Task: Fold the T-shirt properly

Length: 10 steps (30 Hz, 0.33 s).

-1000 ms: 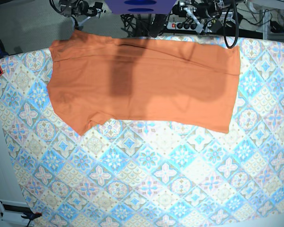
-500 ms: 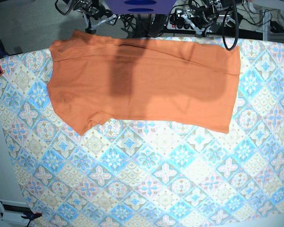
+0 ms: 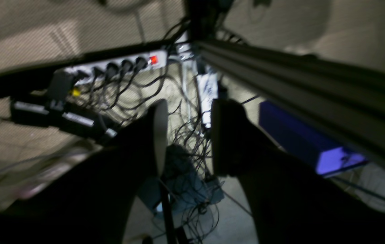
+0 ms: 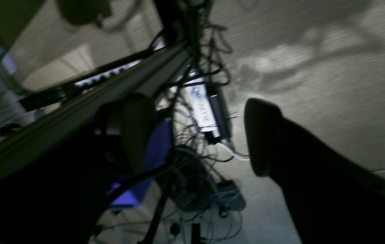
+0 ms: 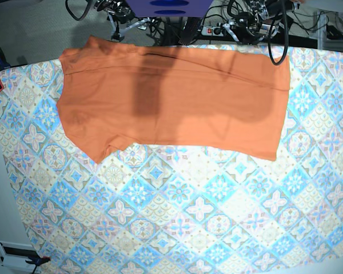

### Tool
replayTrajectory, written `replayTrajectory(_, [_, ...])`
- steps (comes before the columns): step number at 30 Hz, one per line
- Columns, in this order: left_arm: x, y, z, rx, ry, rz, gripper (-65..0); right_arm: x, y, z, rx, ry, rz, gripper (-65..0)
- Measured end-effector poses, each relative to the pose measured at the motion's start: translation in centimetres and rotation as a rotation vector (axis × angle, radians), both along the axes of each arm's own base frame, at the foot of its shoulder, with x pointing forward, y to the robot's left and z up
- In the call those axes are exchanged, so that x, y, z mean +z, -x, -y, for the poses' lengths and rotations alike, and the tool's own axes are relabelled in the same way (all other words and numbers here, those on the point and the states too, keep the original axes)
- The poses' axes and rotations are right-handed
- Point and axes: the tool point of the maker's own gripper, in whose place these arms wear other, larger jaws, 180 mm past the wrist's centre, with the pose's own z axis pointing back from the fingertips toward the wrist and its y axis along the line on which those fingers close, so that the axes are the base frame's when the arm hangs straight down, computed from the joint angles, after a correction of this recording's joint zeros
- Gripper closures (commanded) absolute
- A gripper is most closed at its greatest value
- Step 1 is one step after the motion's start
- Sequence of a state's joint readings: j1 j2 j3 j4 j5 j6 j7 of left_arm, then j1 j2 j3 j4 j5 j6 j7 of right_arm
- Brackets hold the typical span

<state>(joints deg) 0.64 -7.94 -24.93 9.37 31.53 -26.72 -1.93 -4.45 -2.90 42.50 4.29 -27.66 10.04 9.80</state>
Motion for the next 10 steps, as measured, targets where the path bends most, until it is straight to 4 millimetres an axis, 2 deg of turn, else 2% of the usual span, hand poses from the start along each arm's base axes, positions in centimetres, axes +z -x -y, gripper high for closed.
replayTrajectory(4, [-0.1, 0.1, 1.7, -0.005, 0.026, -0.007, -18.8, 0.0, 0.1, -0.1, 0.001, -0.004, -0.003, -43.2])
replayTrajectory(7, [0.0, -1.7, 2.8, -0.002, 0.043, 0.019, -18.8, 0.0, 0.0, 0.7, 0.007, 0.009, 0.001, -43.2])
replayTrajectory(10, [0.2, -3.0, 3.4, 0.004, 0.053, 0.048, -18.8, -0.1, 0.2, 2.5, 0.018, 0.035, -0.005, -43.2])
